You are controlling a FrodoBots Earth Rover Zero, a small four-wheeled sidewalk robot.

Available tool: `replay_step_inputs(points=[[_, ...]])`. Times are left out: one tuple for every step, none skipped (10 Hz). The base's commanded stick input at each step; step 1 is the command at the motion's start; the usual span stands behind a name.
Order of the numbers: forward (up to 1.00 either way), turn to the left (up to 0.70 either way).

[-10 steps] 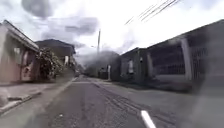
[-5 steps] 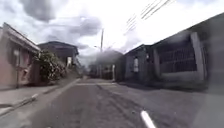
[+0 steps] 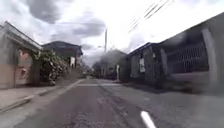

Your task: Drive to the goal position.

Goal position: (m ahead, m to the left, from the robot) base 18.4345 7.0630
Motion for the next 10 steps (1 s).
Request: replay_step_inputs(points=[[0.85,0.0],[0.85,0.0],[0.85,0.0],[0.85,0.0],[0.85,0.0],[0.85,0.0],[0.85,0.0],[0.85,0.0],[0.85,0.0],[0.85,0.0]])
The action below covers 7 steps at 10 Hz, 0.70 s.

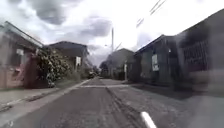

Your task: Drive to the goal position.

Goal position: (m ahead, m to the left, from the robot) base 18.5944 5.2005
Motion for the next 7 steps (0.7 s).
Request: replay_step_inputs(points=[[0.85,0.0],[0.85,0.0],[0.85,0.0],[0.85,0.0],[0.85,0.0],[0.85,0.0],[0.85,0.0]])
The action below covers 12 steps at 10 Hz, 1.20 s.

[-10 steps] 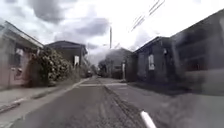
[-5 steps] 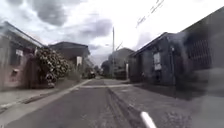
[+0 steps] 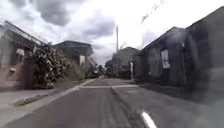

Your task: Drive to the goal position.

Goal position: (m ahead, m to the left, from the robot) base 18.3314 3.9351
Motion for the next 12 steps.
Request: replay_step_inputs(points=[[0.85,0.0],[0.85,0.0],[0.85,0.0],[0.85,0.0],[0.85,0.0],[0.85,0.0],[0.85,0.0],[0.85,0.0],[0.85,0.0],[0.85,0.0],[0.85,0.0],[0.85,0.0]])
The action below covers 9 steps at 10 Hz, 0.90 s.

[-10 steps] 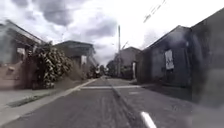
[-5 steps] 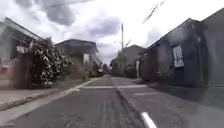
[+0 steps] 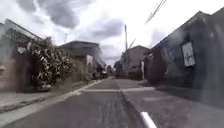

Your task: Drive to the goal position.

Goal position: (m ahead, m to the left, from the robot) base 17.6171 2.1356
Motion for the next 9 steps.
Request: replay_step_inputs(points=[[0.85,0.0],[0.85,0.0],[0.85,0.0],[0.85,0.0],[0.85,0.0],[0.85,0.0],[0.85,0.0],[0.85,0.0],[0.85,0.0]])
